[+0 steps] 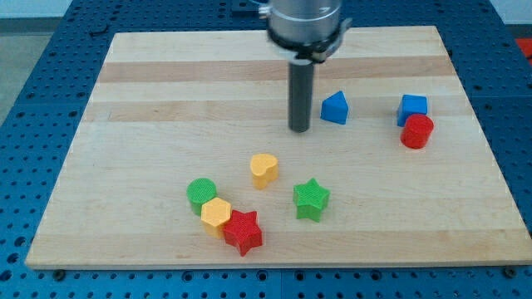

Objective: Move the blue triangle close to the blue cube

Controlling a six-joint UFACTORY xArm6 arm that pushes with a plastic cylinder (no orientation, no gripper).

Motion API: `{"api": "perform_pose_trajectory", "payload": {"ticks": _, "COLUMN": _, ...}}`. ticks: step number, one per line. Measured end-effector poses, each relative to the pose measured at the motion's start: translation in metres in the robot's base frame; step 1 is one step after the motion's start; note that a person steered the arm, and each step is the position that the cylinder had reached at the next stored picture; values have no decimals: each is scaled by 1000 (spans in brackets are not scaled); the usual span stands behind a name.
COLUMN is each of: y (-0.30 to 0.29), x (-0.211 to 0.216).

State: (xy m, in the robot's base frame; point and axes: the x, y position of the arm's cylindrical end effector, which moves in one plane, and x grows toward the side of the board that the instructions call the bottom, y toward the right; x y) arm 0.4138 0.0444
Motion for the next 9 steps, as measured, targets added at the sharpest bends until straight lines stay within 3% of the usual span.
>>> {"api": "perform_pose_trajectory", "payload": {"ticks": 2, "y": 70, "x": -56}}
{"api": "perform_pose_trajectory", "payload": {"ticks": 5, "y": 37, "x": -35}}
{"api": "perform_pose_trajectory", "payload": {"ticks": 9, "y": 109, "x": -50}}
